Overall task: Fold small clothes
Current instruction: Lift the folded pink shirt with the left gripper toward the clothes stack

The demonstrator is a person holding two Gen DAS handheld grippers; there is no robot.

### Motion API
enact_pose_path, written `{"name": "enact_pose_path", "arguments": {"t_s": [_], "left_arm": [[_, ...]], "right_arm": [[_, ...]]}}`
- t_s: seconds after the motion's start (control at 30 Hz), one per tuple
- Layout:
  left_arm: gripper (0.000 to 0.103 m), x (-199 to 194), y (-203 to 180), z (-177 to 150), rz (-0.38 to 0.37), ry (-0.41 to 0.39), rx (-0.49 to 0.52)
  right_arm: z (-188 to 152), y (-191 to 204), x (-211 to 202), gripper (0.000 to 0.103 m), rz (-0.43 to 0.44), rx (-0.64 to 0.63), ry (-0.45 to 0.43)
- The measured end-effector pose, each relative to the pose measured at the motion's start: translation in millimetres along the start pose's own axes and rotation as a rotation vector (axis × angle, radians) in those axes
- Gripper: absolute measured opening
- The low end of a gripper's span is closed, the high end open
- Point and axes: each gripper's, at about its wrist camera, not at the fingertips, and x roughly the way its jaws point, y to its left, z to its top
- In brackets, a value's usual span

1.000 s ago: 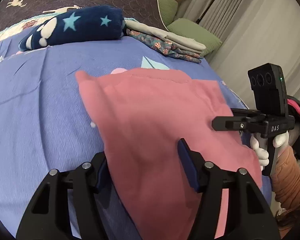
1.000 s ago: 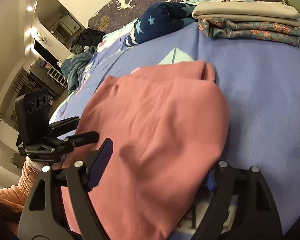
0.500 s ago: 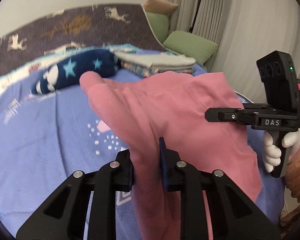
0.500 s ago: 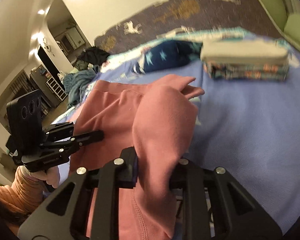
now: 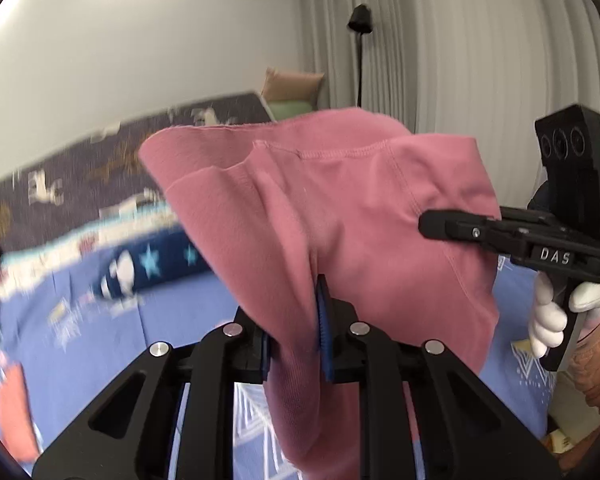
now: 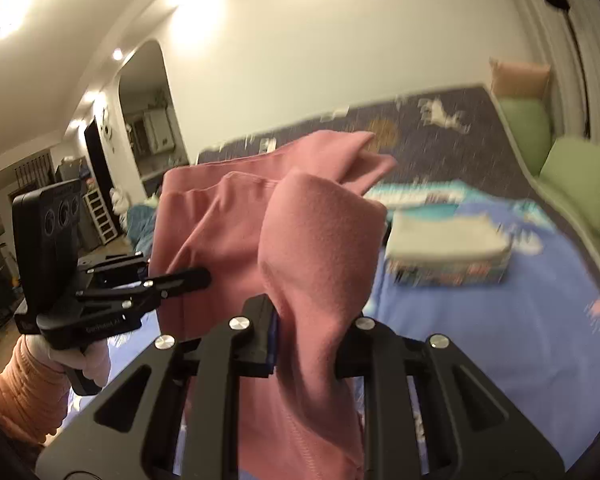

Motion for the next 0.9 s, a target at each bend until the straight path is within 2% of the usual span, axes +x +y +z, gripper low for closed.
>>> {"name": "enact_pose_path", "arguments": {"t_s": [0.13, 0.27, 0.37, 0.47, 0.73, 0.87, 0.9], "left_arm": [[0.019, 10.6, -6.4, 49.3, 0.013, -0.054, 0.045], [0.019, 33.5, -8.1, 102.2, 0.033, -0.1, 0.076], [0.019, 56.8, -10.5, 136.9, 0.051, -0.117, 0.107], [0.019, 88.3, -8.4, 166.1, 0.075, -0.107, 0.127], [0.019, 170.5, 7.1, 189.3, 0.125, -0.047, 0.15], [0.019, 221.5, 25.9, 187.9, 0.158, -0.011, 0.123], [0.021, 244.5, 33.4, 183.0, 0.185, 0.01, 0.118]], "right_arm": [[44.8, -11.3, -9.3, 0.018, -0.075, -0.046, -0.081], [97.4, -38.2, -1.8, 0.018, -0.165, -0.04, -0.139], [130.5, -57.7, 11.9, 0.018, -0.246, -0.048, -0.173], [156.7, -84.3, 34.0, 0.018, -0.286, -0.014, -0.175], [184.5, -149.4, 104.7, 0.018, -0.351, 0.022, -0.128], [184.6, -189.3, 159.9, 0.019, -0.382, 0.04, -0.093], [181.1, -203.6, 182.3, 0.024, -0.391, 0.06, -0.068]]}}
